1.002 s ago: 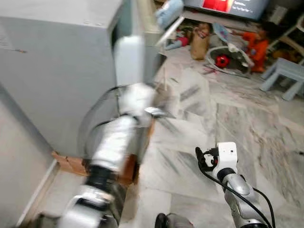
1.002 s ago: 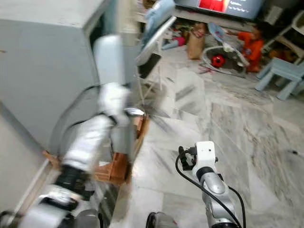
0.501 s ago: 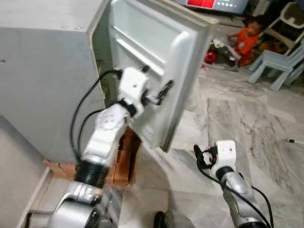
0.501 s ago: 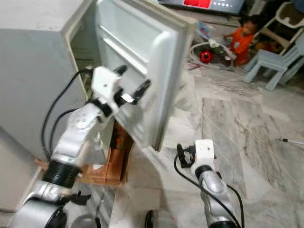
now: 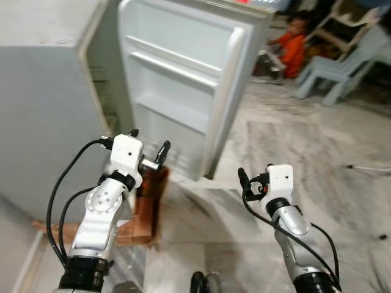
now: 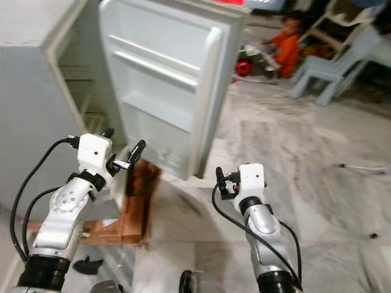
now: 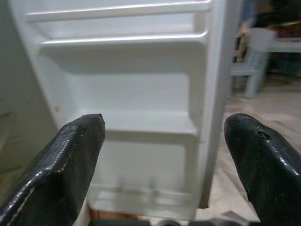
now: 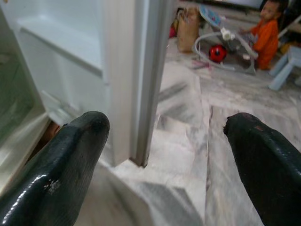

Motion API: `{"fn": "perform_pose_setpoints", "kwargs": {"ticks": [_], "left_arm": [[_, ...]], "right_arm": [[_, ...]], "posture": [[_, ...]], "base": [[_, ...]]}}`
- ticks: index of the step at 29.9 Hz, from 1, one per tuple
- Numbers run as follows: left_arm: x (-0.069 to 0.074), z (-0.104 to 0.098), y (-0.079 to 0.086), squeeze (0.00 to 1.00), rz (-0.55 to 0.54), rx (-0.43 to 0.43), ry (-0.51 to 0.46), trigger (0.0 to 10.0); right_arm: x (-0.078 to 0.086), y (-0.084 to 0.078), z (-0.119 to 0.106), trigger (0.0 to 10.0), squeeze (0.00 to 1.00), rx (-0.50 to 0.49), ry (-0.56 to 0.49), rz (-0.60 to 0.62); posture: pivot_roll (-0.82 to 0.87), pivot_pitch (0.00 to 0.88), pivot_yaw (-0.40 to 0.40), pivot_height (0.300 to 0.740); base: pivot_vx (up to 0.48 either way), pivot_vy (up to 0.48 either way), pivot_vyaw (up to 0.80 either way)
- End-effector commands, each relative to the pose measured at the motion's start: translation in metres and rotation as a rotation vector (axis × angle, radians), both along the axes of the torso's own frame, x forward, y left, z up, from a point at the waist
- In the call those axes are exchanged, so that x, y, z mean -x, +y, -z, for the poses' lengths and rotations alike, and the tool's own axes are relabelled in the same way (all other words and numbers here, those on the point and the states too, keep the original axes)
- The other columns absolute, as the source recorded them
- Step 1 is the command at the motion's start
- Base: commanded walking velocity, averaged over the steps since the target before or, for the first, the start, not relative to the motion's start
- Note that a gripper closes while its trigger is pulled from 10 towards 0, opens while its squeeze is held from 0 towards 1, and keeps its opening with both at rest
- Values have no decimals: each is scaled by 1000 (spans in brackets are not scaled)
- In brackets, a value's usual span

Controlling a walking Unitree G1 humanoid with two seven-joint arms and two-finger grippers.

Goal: Restocking fridge

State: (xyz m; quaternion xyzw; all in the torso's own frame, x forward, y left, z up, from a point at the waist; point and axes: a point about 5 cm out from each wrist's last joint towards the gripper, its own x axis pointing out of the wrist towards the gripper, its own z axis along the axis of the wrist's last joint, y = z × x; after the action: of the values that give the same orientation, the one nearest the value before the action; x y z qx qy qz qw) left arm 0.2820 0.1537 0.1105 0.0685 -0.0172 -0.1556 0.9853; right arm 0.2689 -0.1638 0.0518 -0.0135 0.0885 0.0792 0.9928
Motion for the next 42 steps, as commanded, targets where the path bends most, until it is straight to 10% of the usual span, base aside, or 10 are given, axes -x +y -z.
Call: {"fn": "perform_pose_setpoints", "kwargs": {"ticks": [1, 22, 42], "left_arm": [[4, 4, -8, 0, 17, 19, 16, 10000], [-5, 15, -19, 0, 13, 6, 57, 10000], [-59, 6, -38, 0, -15, -84, 72, 10000]], "right_arm": [[-4, -4, -7, 10000, 0, 20, -30, 2], [-10, 4, -12, 10000, 0, 35, -59, -27], [-10, 0, -13, 10000, 0, 53, -70, -6]], "posture": [[67, 55, -79, 740], [56, 19, -89, 740], [33, 15, -77, 740]], "base": [[277, -390, 0], [380, -169, 0], [480, 0, 0]]}}
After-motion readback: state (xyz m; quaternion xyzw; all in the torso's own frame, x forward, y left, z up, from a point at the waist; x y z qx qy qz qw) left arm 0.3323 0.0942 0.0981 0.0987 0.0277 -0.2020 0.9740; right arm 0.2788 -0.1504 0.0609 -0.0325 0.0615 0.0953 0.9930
